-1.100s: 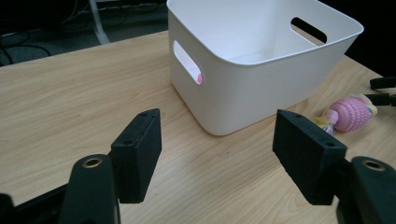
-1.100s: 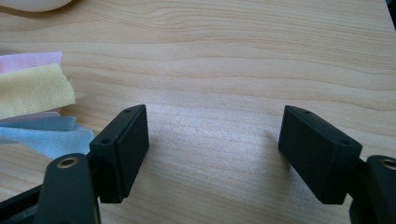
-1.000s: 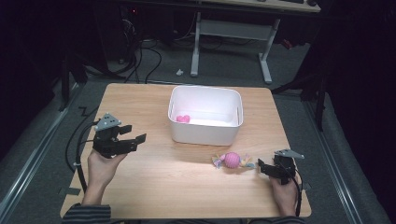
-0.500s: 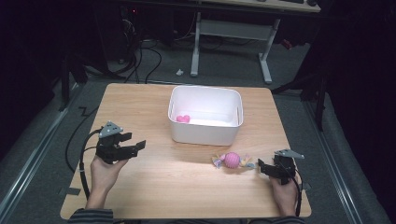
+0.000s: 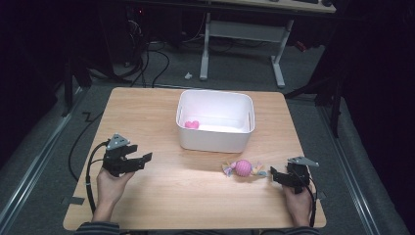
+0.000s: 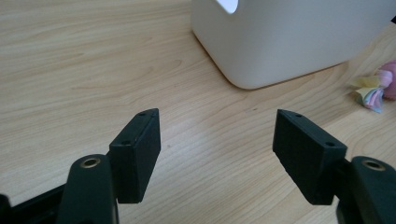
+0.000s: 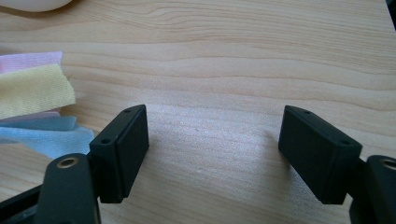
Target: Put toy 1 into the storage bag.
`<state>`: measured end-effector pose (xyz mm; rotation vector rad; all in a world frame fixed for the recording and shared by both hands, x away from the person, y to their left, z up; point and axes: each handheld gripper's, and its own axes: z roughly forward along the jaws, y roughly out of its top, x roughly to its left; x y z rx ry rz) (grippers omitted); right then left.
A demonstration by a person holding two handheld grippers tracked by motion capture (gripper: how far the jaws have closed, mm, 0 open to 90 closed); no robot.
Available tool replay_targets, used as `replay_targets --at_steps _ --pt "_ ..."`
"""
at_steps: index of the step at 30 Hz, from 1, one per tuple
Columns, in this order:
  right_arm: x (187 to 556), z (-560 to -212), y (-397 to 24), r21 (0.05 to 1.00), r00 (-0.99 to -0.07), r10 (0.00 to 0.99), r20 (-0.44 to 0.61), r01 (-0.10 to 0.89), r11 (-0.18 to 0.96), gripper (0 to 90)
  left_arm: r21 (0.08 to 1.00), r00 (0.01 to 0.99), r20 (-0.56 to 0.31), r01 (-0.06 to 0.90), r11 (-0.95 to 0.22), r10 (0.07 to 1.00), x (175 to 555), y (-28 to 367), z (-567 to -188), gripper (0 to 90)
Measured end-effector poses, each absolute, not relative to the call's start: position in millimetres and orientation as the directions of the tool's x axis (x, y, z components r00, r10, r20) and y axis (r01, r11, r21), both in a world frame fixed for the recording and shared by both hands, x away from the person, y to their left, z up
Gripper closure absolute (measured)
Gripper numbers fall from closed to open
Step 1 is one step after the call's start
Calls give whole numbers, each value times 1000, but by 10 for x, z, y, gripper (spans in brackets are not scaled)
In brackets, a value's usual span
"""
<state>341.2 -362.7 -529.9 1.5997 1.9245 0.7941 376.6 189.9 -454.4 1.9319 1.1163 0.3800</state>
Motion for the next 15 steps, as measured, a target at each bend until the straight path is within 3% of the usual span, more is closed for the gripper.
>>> replay_targets --at_steps 15 --pt "3411 -5301 -3629 718 -177 984 -19 682 136 246 758 531 -125 597 -265 838 3824 1845 -4838 318"
